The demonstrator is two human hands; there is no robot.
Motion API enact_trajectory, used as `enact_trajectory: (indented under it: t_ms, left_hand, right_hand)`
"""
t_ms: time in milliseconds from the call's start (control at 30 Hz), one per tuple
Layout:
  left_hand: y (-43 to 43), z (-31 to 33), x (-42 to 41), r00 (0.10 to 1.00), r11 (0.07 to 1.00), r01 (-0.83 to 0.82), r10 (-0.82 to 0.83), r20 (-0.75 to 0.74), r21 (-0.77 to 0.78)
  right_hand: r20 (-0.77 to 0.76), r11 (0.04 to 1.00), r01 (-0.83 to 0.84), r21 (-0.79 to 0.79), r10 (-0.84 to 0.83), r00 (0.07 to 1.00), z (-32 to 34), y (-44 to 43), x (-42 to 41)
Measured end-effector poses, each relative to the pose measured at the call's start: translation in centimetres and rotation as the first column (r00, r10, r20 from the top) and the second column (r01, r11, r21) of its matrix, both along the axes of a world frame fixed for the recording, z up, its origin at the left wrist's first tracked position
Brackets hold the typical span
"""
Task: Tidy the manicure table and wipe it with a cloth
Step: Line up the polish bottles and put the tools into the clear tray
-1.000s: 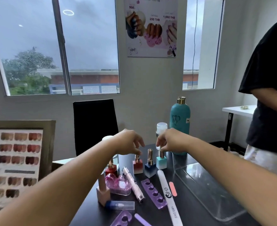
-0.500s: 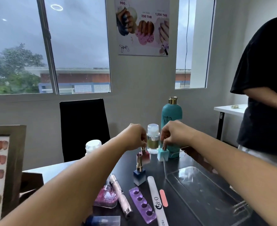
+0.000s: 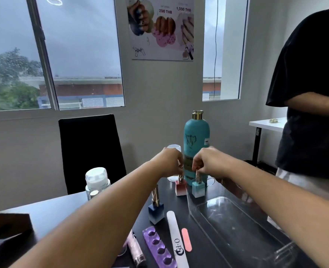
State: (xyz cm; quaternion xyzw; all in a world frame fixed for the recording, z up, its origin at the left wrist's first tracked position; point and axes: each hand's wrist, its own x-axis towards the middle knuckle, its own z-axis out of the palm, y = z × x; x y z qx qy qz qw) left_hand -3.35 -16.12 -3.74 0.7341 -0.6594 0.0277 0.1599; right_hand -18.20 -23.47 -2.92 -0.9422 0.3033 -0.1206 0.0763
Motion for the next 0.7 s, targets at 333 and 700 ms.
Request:
enact_trajectory:
  t_ms: [333, 700]
  left_hand:
    - [10.8, 4.3, 4.0, 0.987, 0.975, -0.083, 0.109, 0.119, -0.208]
    - [17.0, 2.4, 8.6, 0.933, 0.928, -0.355, 0.345, 0.102, 0.114]
  right_hand:
    - [0.101, 0.978, -0.207, 0.001, 0.206, 0.973, 3.4, 5.9, 1.0]
    - [-0.176, 0.959, -0.285, -0.001, 0.280, 0.944, 1.4, 11.0, 5.0]
